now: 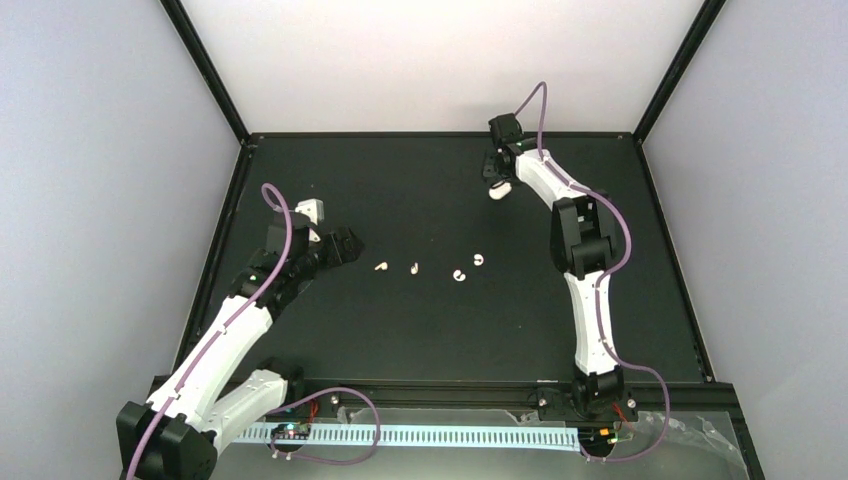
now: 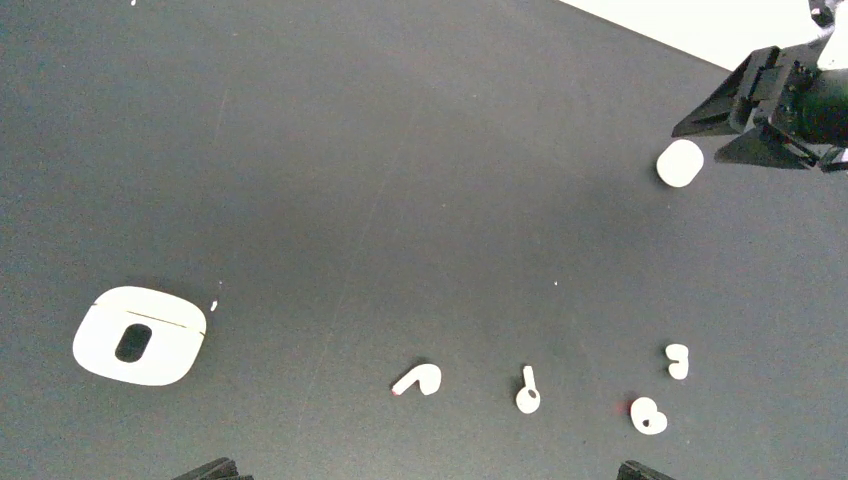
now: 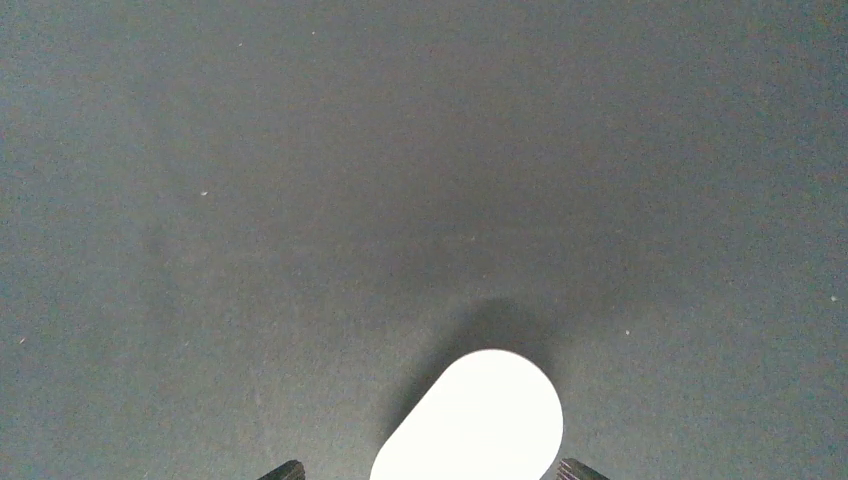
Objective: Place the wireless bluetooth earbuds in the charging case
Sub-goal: Pick up the charging case at the center of the board.
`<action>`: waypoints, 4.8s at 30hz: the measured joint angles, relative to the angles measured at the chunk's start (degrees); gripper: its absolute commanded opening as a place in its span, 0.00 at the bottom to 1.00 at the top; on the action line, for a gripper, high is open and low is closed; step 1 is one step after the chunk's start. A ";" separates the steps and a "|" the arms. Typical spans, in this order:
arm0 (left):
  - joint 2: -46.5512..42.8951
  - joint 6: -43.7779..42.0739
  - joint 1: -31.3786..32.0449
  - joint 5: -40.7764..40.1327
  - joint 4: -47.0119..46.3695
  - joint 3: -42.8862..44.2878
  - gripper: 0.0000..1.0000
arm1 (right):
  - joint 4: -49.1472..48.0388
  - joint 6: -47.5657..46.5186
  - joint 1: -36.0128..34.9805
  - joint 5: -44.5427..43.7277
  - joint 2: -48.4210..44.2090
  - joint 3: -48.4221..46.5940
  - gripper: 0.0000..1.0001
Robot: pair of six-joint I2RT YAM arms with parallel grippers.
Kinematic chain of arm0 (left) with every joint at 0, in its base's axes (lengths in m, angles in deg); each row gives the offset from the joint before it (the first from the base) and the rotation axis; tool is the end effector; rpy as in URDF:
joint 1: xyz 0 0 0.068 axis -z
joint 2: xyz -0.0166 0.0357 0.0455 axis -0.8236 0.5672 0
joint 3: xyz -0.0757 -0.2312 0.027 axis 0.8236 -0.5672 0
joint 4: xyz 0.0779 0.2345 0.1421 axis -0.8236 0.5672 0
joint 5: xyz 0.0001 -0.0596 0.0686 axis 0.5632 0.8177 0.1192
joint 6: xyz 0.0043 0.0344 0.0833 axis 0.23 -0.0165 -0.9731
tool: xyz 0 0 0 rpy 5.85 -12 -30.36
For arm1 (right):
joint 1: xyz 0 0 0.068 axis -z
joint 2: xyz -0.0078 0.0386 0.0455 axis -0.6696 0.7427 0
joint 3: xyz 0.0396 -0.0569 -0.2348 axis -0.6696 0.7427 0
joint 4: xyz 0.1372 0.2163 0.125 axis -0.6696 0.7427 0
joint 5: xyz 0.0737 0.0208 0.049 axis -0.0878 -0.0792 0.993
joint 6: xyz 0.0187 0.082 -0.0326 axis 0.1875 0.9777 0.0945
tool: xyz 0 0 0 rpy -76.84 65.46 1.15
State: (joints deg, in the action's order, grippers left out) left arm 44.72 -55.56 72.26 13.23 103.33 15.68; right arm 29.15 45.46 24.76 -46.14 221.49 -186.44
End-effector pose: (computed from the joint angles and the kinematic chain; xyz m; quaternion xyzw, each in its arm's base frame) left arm 0.2629 -0.0820 0.2161 -0.0869 0.8848 -0.1905 0.4163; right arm 0.5182 0.1476 0.1149 0.0918 0.9526 0.0303 0.2885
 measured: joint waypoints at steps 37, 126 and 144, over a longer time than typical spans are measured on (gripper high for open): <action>-2.51 -0.02 0.00 1.16 -0.02 0.00 0.99 | 4.15 -4.11 -1.09 -2.51 -3.17 8.17 0.32; -13.38 1.73 2.19 1.95 2.99 -4.59 0.99 | -5.97 -3.54 -41.83 2.34 -42.91 65.02 0.50; -10.80 0.59 2.19 12.90 -0.35 -5.51 0.98 | -9.38 -5.66 -41.51 1.84 -48.41 68.94 0.26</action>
State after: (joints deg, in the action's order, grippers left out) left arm 33.92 -54.96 74.45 26.12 102.98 10.17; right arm 19.77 39.80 -16.74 -44.31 173.08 -117.50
